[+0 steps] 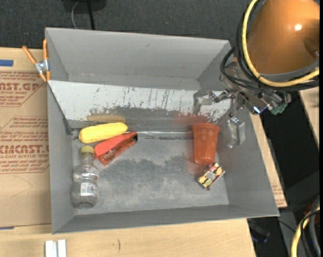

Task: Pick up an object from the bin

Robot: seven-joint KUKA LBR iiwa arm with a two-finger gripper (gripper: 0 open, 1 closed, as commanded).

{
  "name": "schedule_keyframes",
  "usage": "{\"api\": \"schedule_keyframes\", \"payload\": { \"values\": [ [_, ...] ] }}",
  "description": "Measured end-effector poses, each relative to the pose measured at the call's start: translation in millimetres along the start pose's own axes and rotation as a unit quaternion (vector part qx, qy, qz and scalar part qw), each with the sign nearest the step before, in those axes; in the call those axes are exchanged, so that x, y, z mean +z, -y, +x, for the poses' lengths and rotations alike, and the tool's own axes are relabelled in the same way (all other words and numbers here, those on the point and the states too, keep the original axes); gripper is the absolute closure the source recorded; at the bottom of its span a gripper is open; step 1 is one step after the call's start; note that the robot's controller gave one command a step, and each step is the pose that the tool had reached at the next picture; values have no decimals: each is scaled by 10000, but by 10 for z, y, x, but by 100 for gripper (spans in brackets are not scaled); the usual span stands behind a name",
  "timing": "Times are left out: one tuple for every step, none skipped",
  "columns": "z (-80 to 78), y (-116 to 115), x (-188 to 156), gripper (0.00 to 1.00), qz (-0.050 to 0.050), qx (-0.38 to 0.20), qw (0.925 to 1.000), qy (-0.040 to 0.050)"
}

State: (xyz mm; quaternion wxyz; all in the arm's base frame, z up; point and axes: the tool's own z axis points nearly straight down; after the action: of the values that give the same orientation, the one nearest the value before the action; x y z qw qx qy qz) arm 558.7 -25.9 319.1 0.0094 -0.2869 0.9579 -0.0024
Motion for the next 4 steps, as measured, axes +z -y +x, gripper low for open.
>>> {"api": "schedule_keyframes", "payload": {
  "values": [
    [193,-51,622,0,-23,81,10000,-22],
    [463,-81,961,0,-21,-521,9986,-19],
    [647,93,1389,0,-11,-1385,9904,-1],
    [656,161,1598,0,-41,-854,9963,-25]
  ]
}}
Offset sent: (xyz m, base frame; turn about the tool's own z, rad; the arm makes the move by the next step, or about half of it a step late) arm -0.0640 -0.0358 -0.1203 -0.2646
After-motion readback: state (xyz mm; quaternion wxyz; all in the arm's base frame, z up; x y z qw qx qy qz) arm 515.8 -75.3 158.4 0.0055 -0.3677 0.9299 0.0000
